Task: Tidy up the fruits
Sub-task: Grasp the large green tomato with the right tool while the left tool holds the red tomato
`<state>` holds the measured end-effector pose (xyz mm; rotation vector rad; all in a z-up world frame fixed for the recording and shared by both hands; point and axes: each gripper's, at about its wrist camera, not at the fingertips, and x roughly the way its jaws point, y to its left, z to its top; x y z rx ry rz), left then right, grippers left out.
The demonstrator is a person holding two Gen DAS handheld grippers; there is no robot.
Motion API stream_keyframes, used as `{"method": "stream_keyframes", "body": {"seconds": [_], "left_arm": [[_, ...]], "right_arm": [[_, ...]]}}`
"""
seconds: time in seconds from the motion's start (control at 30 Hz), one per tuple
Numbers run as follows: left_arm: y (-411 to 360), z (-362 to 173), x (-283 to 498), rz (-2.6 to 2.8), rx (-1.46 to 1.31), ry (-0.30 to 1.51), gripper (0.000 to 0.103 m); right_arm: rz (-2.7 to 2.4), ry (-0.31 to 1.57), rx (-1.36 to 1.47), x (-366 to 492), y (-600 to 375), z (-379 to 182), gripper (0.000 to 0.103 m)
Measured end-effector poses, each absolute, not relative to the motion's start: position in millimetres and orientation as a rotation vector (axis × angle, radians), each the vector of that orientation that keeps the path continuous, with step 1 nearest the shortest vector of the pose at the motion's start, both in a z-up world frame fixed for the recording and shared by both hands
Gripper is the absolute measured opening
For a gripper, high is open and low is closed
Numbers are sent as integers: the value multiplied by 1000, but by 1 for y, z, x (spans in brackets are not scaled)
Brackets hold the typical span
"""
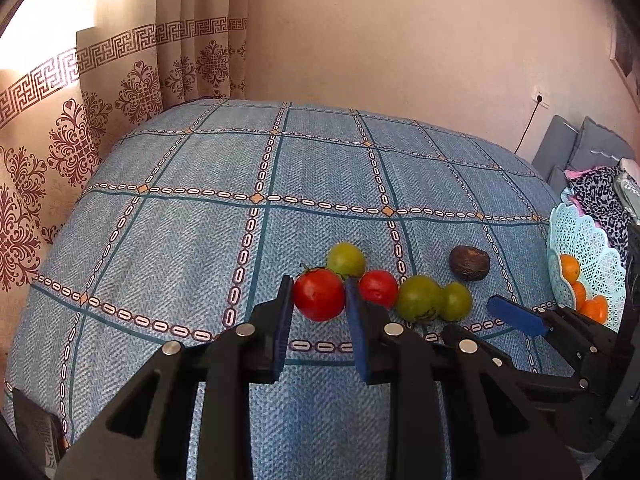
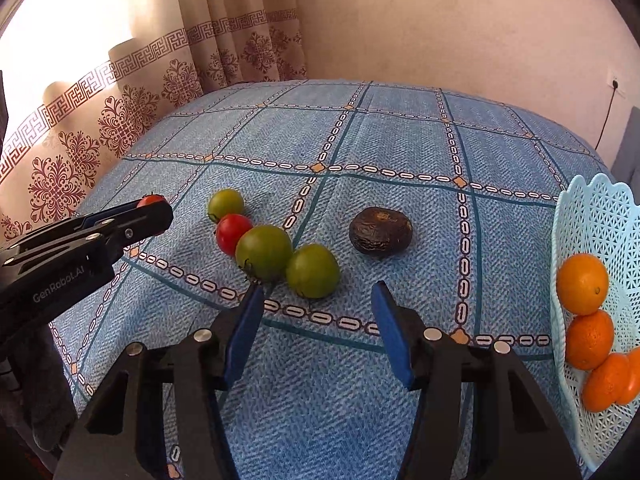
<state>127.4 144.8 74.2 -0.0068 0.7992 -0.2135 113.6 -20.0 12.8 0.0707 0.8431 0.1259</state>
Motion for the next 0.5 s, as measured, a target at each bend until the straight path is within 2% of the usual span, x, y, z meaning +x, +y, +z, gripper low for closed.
{"method": "stream_keyframes", "body": {"seconds": [0.37, 0.5], "left_arm": [[143, 73, 127, -224, -6, 802, 27], [143, 73, 128, -227, -5, 800, 27]], "right_arm": [[137, 857, 94, 129, -22, 7, 40], [157, 857, 102, 130, -21, 8, 32]]}}
